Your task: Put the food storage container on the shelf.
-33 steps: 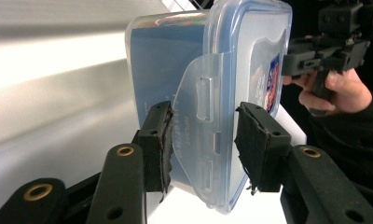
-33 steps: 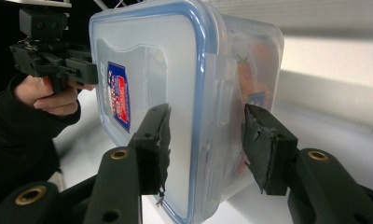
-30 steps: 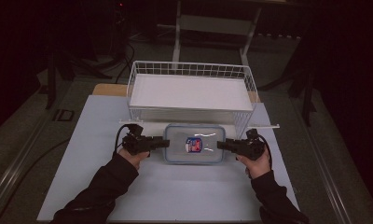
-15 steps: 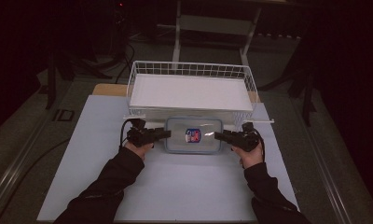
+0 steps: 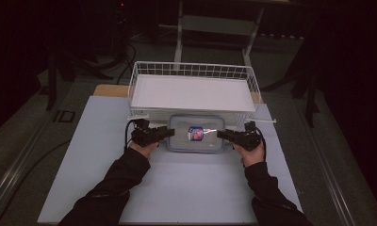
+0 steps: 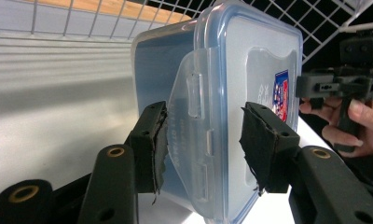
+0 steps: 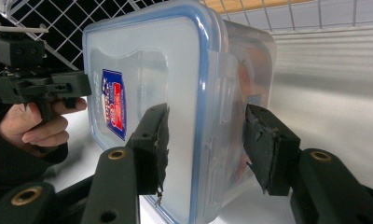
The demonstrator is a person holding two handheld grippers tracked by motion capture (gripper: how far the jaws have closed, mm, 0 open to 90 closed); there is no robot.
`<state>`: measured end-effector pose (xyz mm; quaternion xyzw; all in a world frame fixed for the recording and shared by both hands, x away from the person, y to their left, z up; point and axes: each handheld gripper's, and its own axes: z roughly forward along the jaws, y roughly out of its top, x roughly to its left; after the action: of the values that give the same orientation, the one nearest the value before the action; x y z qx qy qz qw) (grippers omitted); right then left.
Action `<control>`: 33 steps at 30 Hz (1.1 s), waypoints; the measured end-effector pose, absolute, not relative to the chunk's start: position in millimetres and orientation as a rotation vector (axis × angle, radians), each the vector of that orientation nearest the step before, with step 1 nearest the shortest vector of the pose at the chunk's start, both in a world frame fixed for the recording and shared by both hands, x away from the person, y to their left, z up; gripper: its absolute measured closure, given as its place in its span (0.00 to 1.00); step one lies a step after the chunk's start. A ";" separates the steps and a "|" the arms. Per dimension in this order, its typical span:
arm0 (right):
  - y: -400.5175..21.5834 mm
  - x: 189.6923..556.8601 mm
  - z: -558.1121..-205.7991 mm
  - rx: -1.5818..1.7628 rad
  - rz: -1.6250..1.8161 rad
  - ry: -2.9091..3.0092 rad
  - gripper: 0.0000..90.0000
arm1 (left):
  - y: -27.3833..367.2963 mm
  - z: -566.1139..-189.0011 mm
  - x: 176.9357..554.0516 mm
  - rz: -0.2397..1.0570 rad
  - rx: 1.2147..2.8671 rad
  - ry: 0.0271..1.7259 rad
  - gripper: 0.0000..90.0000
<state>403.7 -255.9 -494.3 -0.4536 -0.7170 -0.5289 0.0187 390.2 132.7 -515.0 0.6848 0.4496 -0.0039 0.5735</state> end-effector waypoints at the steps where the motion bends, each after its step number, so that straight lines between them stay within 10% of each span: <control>1: -255.6 403.6 -494.0 -1.414 -1.643 -2.223 0.56 | 132.9 -515.2 390.7 -0.013 1.600 1.056 0.57; 20: -239.0 403.9 -495.2 -1.569 -1.667 -2.343 0.52 | 127.5 -518.1 397.9 0.074 1.575 1.136 0.53; 33: -233.7 382.5 -479.6 -1.494 -1.703 -2.529 0.47 | 135.1 -506.9 378.0 0.085 1.622 1.034 0.30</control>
<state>382.5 -233.7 -479.6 -0.4365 -0.7388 -0.4976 -0.1267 378.0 135.1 -506.9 0.6914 0.4407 0.0363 0.5713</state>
